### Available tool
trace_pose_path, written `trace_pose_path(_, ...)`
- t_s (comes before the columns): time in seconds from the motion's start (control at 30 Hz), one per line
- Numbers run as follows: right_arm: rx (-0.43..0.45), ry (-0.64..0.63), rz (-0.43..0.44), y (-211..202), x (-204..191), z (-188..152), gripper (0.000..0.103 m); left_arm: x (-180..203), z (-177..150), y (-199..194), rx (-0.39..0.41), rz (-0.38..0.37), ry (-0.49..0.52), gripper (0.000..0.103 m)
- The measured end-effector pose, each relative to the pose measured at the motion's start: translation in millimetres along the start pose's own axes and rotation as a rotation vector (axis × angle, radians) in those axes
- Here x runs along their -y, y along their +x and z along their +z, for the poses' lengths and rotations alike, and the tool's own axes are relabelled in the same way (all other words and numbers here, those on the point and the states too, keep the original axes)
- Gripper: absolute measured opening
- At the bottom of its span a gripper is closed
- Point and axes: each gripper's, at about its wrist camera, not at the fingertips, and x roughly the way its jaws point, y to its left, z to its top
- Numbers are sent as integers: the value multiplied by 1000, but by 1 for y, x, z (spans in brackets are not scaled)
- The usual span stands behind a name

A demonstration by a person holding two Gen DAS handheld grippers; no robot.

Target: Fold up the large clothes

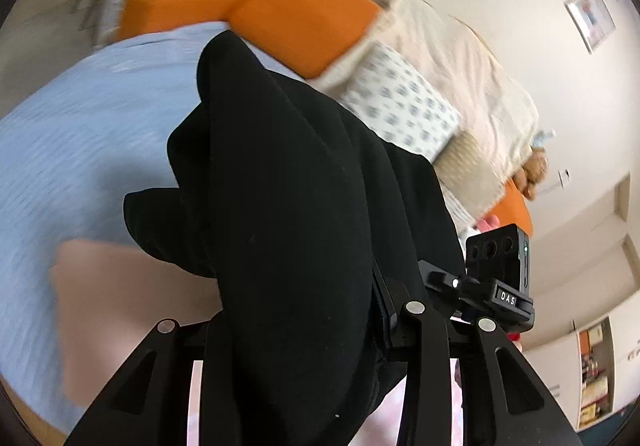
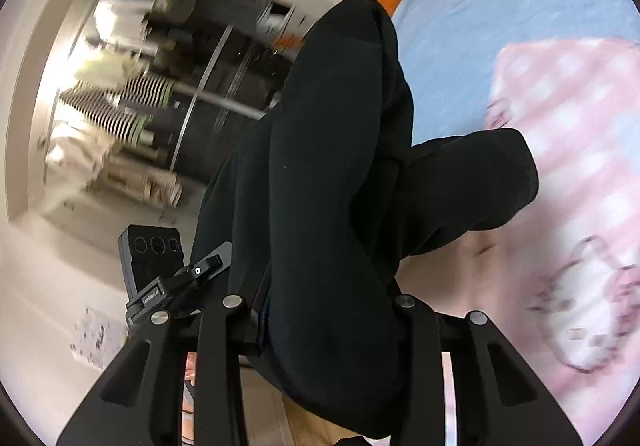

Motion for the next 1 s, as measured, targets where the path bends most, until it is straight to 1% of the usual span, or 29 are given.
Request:
trace_pose_path(0.1,-70,4,13,50,0,-32,35,-62,-30,-25,14,26,-42,40)
trace_pose_path(0.17,-110,20,16,76,9,-47,35,-97,-50,-29,5,32,-82,40)
trace_pose_path(0.23,-134,21,-3,91,20,-61,36,-125,-71,-20,-15,26,-117,41)
trace_pose_path(0.27,-149,24,-25,102,30,-73,36,-139,-82,-13,-26,35,-125,41)
trace_pose_path(0.3,-153,26,-42,107,36,-77,36,-152,-92,-4,-32,42,-135,41)
trace_pose_path(0.33,-151,30,-62,114,43,-84,38,-168,-100,0,-30,39,-149,42)
trace_pose_path(0.37,-140,33,-76,117,52,-93,43,-179,-107,7,-21,27,-165,46)
trace_pose_path(0.4,-119,31,-85,118,60,-99,50,-197,-114,13,0,-13,-196,49)
trace_pose_path(0.43,-98,36,-96,115,67,-102,62,-210,-119,16,17,-59,-218,56)
trace_pose_path(0.47,-88,37,-88,113,71,-106,63,-216,-122,20,33,-95,-226,60)
trace_pose_path(0.5,-83,27,-78,111,72,-108,64,-220,-124,21,45,-116,-226,62)
trace_pose_path(0.53,-78,10,-88,113,70,-112,70,-222,-125,21,56,-125,-213,65)
trace_pose_path(0.57,-62,-29,-140,102,66,-111,80,-222,-125,19,59,-121,-193,69)
trace_pose_path(0.63,-32,-78,-226,77,60,-108,82,-223,-119,13,47,-98,-160,75)
trace_pose_path(0.67,-17,-90,-246,60,58,-105,82,-222,-114,8,36,-81,-145,75)
trace_pose_path(0.73,48,-97,-286,35,47,-93,82,-222,-104,-4,25,-63,-127,75)
trace_pose_path(0.77,72,-105,-291,29,39,-88,82,-222,-99,-12,19,-56,-125,75)
trace_pose_path(0.8,95,-136,-286,24,24,-82,82,-222,-94,-23,30,-42,-121,75)
trace_pose_path(0.83,108,-165,-281,24,12,-79,78,-216,-89,-31,58,-28,-115,75)
trace_pose_path(0.87,125,-232,-269,27,-12,-73,70,-215,-83,-46,97,-29,-113,75)
trace_pose_path(0.9,123,-266,-266,38,-29,-72,63,-212,-76,-57,125,-49,-119,75)
trace_pose_path(0.93,110,-305,-275,49,-44,-70,50,-209,-71,-65,140,-53,-119,75)
trace_pose_path(0.97,71,-333,-323,70,-60,-66,35,-203,-65,-70,155,-55,-105,75)
trace_pose_path(1.0,51,-339,-360,86,-70,-62,30,-193,-56,-72,167,-54,-66,75)
